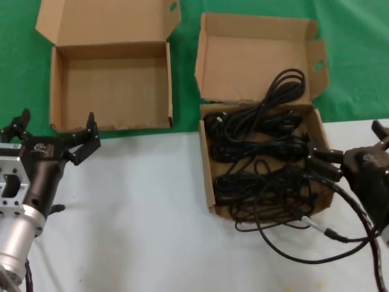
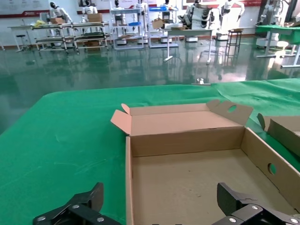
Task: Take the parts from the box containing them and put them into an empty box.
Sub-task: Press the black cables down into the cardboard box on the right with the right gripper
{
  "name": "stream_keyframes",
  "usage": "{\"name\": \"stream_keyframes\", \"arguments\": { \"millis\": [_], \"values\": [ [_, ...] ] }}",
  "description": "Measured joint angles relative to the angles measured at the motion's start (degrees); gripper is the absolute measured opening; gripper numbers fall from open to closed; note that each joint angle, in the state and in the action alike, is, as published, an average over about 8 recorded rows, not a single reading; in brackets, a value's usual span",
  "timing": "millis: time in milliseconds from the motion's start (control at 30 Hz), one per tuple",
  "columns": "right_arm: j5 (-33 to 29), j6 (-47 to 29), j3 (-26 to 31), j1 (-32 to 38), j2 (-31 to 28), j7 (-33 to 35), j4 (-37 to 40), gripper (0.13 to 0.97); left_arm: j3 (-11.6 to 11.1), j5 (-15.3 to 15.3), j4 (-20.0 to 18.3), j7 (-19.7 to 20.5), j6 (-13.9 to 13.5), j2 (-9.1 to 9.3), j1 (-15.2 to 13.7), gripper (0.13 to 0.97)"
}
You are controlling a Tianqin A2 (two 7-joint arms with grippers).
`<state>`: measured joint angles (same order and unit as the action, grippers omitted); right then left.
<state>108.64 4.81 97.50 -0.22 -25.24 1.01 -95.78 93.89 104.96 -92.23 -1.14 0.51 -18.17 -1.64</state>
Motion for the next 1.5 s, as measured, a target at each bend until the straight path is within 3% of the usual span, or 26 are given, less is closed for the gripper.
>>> {"name": "stream_keyframes", "arguments": {
  "millis": [100, 367, 500, 633, 833, 1067, 1267, 1500],
  "values": [
    [3.6, 2.5, 4.2, 0.8, -6.1, 2.1, -3.0, 0.966, 0.0, 0.0, 0.0, 0.0, 0.0, 0.0, 0.0, 0.894],
    [7.4, 2.3, 17.4, 9.0, -24.2, 9.2, -9.5, 0.966, 0.0, 0.0, 0.0, 0.0, 0.0, 0.0, 0.0, 0.765],
    [3.2, -2.3, 23.6, 15.5, -30.4, 11.0, -9.9, 0.966, 0.0, 0.0, 0.0, 0.0, 0.0, 0.0, 0.0, 0.692],
    [-5.7, -9.9, 28.2, 23.0, -33.1, 12.0, -8.2, 0.966, 0.0, 0.0, 0.0, 0.0, 0.0, 0.0, 0.0, 0.595],
    [-20.1, -22.4, 31.1, 32.3, -32.2, 13.5, -4.6, 0.966, 0.0, 0.0, 0.0, 0.0, 0.0, 0.0, 0.0, 0.469],
    [-32.8, -34.2, 31.0, 39.3, -25.7, 13.4, 0.5, 0.965, 0.0, 0.0, 0.0, 0.0, 0.0, 0.0, 0.0, 0.333],
    [-38.8, -40.8, 30.7, 43.6, -19.4, 14.1, 5.9, 0.953, 0.0, 0.0, 0.0, 0.0, 0.0, 0.0, 0.0, 0.23],
    [-41.0, -44.3, 29.0, 45.6, -15.2, 16.4, 9.8, 0.917, 0.0, 0.0, 0.0, 0.0, 0.0, 0.0, 0.0, 0.202]
  ]
}}
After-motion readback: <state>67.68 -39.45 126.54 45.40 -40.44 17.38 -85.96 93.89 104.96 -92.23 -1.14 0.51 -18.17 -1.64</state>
